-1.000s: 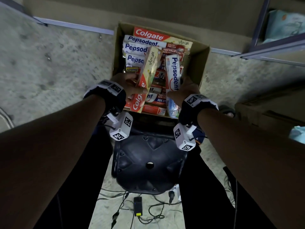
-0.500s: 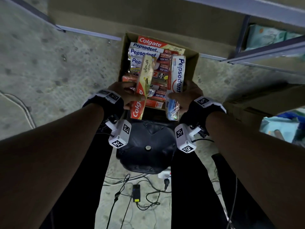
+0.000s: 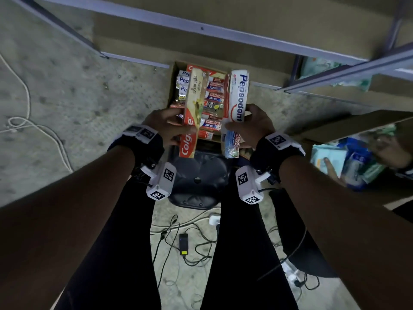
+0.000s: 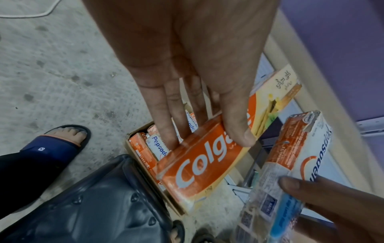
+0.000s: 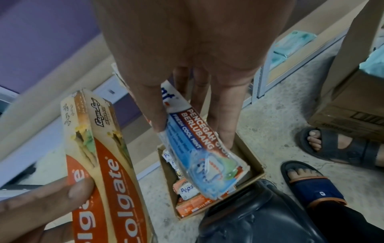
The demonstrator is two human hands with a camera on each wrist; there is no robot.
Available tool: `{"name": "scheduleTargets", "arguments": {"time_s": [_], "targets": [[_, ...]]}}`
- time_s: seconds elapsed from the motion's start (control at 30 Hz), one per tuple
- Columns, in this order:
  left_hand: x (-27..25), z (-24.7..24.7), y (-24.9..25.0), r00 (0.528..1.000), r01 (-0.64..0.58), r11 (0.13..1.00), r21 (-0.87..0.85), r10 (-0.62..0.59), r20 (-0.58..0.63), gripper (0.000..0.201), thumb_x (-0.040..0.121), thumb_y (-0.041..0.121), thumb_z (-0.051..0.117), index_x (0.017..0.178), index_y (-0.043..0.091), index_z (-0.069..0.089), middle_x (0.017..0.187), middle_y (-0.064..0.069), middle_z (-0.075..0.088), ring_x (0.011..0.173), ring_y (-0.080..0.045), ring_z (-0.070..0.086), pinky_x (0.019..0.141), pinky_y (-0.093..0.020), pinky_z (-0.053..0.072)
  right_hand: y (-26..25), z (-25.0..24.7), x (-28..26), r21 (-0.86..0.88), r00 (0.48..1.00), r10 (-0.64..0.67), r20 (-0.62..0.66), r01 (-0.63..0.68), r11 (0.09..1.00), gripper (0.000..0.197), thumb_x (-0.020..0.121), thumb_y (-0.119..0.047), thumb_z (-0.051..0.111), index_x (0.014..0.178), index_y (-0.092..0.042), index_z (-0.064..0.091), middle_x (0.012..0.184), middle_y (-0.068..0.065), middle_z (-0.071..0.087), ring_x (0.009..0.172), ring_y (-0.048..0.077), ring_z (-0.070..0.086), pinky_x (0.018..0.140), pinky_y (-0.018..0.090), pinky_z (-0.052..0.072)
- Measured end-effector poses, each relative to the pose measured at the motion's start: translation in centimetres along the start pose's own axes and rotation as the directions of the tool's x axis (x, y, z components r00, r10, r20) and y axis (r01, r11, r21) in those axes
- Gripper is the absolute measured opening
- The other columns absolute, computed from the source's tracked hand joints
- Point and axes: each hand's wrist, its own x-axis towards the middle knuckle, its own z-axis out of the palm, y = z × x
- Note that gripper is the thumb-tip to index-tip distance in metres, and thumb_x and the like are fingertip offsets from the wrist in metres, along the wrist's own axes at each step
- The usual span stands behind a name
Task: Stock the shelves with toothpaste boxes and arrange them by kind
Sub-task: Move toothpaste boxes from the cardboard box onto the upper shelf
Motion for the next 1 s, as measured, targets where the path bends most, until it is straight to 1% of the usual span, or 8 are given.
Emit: {"name": "scheduleTargets", "arguments": {"time_s": [0.13,0.27,0.4,0.5,0.57,0.67,0.9,1.0], "targets": [[-4.4,0.3,1.9,0.996,-0.084,0.996,-0.014,0.084,0.0,0.052,0.073,0.015,0.085,0.122,0.019,0.068,0.109,-0.002,0.071,0.094,-0.021,0.072,0.074,-0.039,0.061,-1.2,-2.0,-4.0,0.048,0.998,-0.065,0.002,0.065,0.997,0.051,0.075,-0.032,0.083,0.119,-0.026,0.059,0.11,-0.007,0.068,0.1,0.019,0.067,0.082,0.045,0.06],[-8.5,0.0,3.4,0.989,-0.151,0.987,-0.052,0.15,-0.014,0.054,0.073,0.014,0.085,0.123,0.022,0.067,0.104,0.004,0.071,0.093,-0.017,0.072,0.067,-0.028,0.059,-2.0,-3.6,-7.9,0.127,0.992,-0.117,-0.035,0.121,0.984,0.046,0.072,-0.03,0.085,0.109,-0.034,0.058,0.102,-0.015,0.066,0.093,0.017,0.069,0.077,0.045,0.061],[-12.3,-0.7,4.5,0.979,-0.203,0.978,-0.055,0.203,-0.007,0.059,0.067,0.023,0.089,0.121,0.03,0.068,0.109,0.003,0.072,0.097,-0.019,0.072,0.076,-0.037,0.06,-2.8,-4.8,-11.7,0.197,0.987,-0.148,-0.062,0.157,0.968,0.046,0.069,-0.032,0.085,0.109,-0.036,0.062,0.1,-0.012,0.069,0.09,0.015,0.071,0.076,0.044,0.061],[-15.3,-1.4,5.8,0.965,-0.262,0.965,-0.002,0.262,-0.021,0.069,0.059,0.035,0.092,0.123,0.034,0.067,0.108,0.008,0.072,0.091,-0.012,0.073,0.073,-0.03,0.06,-3.8,-5.8,-14.7,0.22,0.981,-0.181,-0.071,0.193,0.956,0.049,0.069,-0.033,0.085,0.112,-0.037,0.062,0.1,-0.012,0.069,0.093,0.015,0.07,0.079,0.045,0.061],[-17.2,-1.6,6.8,0.957,-0.288,0.957,0.026,0.289,-0.026,0.071,0.056,0.039,0.093,0.121,0.037,0.067,0.11,0.008,0.072,0.092,-0.014,0.073,0.075,-0.033,0.06,-4.3,-6.6,-16.7,0.242,0.978,-0.2,-0.065,0.21,0.947,0.052,0.069,-0.032,0.086,0.116,-0.034,0.062,0.1,-0.011,0.068,0.094,0.016,0.07,0.078,0.046,0.061],[-19.9,-1.9,8.4,0.939,-0.342,0.937,0.07,0.344,-0.023,0.07,0.057,0.042,0.092,0.122,0.04,0.066,0.111,0.009,0.071,0.093,-0.02,0.072,0.082,-0.041,0.059,-5.2,-7.7,-19.5,0.244,0.965,-0.256,-0.052,0.261,0.934,0.053,0.071,-0.029,0.086,0.118,-0.032,0.061,0.105,-0.007,0.068,0.094,0.018,0.07,0.077,0.047,0.061],[-25.4,-2.2,12.6,0.862,-0.5,0.855,0.137,0.507,-0.02,0.063,0.064,0.037,0.09,0.122,0.039,0.065,0.11,0.014,0.069,0.086,-0.018,0.071,0.075,-0.038,0.061,-7.7,-11.0,-24.3,0.157,0.908,-0.414,-0.068,0.419,0.894,0.053,0.073,-0.028,0.086,0.119,-0.032,0.058,0.11,-0.008,0.069,0.093,0.015,0.071,0.077,0.045,0.061],[-27.2,-2.4,14.0,0.822,-0.56,0.817,0.138,0.568,-0.029,0.064,0.064,0.033,0.09,0.123,0.035,0.066,0.109,0.015,0.069,0.082,-0.011,0.071,0.071,-0.034,0.062,-8.9,-12.5,-26.0,0.127,0.872,-0.476,-0.115,0.489,0.863,0.057,0.072,-0.029,0.086,0.121,-0.031,0.058,0.104,-0.015,0.068,0.086,-0.002,0.068,0.07,0.029,0.062]]}}
